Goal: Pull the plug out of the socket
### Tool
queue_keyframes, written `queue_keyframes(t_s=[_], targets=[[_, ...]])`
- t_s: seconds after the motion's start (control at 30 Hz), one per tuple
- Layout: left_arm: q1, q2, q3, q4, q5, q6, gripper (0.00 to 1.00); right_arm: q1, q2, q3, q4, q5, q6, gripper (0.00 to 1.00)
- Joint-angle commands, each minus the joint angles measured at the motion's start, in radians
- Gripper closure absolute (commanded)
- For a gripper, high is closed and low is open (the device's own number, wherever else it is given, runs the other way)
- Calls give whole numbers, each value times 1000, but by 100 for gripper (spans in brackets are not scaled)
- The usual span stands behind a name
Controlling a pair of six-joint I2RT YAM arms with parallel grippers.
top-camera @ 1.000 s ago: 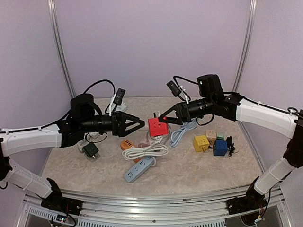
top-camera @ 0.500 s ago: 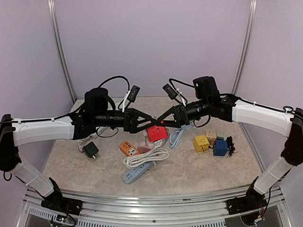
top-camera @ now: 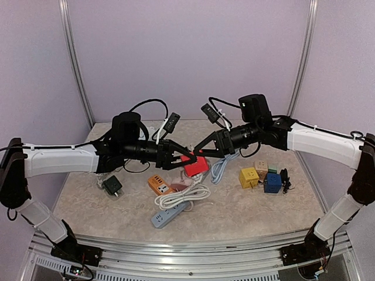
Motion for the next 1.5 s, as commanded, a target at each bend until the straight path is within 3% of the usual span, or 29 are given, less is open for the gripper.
queue_keyframes(t_s=[0.0, 0.1, 0.27, 0.67, 0.83, 1.13, 1.47], targets=[[1, 32, 18, 9, 39, -17, 49, 6, -30, 83, 129, -25, -22, 99], [13, 31, 3, 33, 53, -41, 61, -10, -36, 72, 141, 10, -11, 83], [38, 5, -42, 90, 16, -95, 70, -45, -63, 19, 203, 85, 32, 44], [67, -32, -76, 148, 0, -146, 70, -52, -180, -95, 215, 281, 38, 11], [77, -59, -80, 142, -106, -193, 71, -39, -225, -145, 204, 391, 67, 11], [114, -92, -142, 243, -295, -432, 72, 114, -317, -418, 489, 653, 355, 15], [115, -85, -155, 272, -318, -479, 73, 200, -35, -385, 624, 611, 488, 27]])
